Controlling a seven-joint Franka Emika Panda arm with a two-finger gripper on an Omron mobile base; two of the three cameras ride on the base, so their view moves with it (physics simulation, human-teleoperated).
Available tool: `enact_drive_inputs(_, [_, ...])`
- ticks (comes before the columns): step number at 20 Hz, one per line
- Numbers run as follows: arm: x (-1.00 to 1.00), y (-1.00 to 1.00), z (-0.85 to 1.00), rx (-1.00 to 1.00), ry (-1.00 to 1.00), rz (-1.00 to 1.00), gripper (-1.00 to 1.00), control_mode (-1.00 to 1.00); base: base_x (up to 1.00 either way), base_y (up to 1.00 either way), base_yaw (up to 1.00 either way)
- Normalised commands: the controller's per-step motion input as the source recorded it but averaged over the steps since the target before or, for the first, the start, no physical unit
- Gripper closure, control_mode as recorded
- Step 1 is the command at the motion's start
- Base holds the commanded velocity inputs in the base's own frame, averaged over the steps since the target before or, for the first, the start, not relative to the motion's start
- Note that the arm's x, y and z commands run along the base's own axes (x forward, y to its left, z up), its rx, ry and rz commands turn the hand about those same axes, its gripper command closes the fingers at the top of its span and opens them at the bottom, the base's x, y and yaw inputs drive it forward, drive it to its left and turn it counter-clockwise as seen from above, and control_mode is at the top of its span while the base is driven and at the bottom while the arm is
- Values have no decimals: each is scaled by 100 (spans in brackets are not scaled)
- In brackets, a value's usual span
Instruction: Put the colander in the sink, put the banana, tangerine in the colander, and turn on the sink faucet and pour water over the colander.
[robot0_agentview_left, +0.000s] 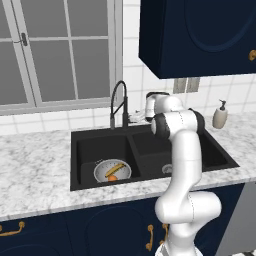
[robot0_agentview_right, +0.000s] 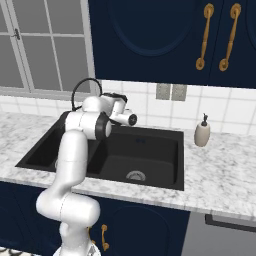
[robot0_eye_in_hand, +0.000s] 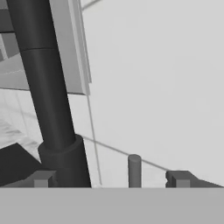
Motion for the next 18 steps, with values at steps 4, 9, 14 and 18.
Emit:
enact_drive_inputs(4, [0,0,0,0,0,0,100,-100,0,0,0])
enact_drive_inputs(9, [0,0,0,0,0,0,100,-100,0,0,0])
enact_drive_inputs(14, [0,0,0,0,0,0,100,-100,0,0,0])
enact_drive_inputs(18, [12,-15,0,0,0,-1,100,-100,0,0,0])
